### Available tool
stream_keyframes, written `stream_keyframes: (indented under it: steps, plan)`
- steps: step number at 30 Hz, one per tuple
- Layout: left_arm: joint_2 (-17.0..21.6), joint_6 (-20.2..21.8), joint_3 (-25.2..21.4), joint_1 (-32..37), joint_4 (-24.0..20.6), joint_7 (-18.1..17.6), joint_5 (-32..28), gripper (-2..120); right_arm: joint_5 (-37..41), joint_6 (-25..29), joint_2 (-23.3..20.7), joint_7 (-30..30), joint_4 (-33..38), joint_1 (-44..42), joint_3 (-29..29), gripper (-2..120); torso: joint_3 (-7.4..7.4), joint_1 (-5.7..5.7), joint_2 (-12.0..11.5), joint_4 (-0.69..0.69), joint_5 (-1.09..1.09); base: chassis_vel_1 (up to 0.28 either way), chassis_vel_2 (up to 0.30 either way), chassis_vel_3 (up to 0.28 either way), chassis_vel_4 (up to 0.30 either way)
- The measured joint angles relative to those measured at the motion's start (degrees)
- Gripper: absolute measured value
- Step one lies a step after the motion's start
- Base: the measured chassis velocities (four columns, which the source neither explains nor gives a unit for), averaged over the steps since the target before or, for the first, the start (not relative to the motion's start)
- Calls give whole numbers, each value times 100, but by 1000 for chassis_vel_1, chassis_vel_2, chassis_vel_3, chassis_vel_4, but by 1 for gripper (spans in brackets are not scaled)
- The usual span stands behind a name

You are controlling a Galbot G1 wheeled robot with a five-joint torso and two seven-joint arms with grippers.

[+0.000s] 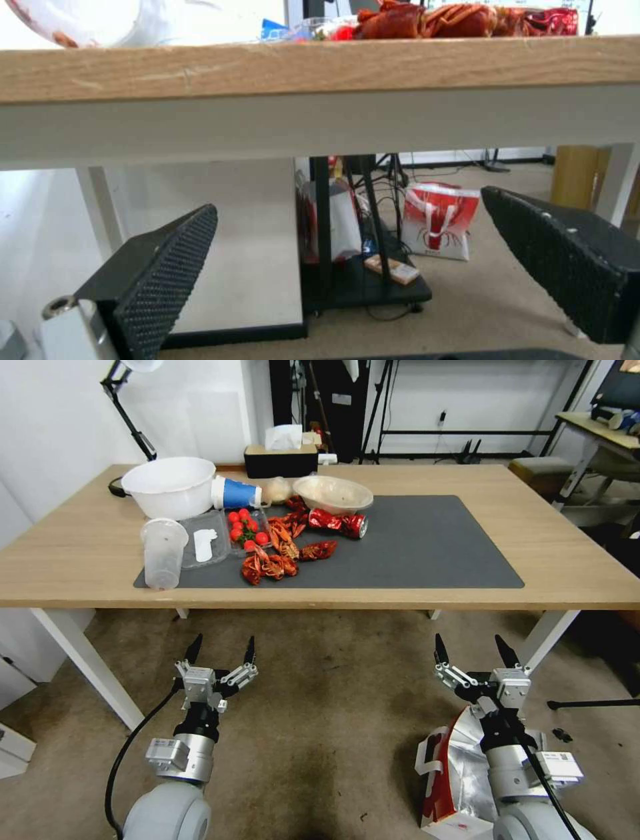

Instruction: Pick up the food delivery bag from the floor and place it on the table.

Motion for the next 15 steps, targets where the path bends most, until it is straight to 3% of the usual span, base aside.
stream_keyframes:
  steps: [15]
  plan:
    - [-23,-10,30,3,22,-3,12,99,40,7,-14,6,-32,-2,31,100,-206,-129,-336,0,0,0,0,0,0]
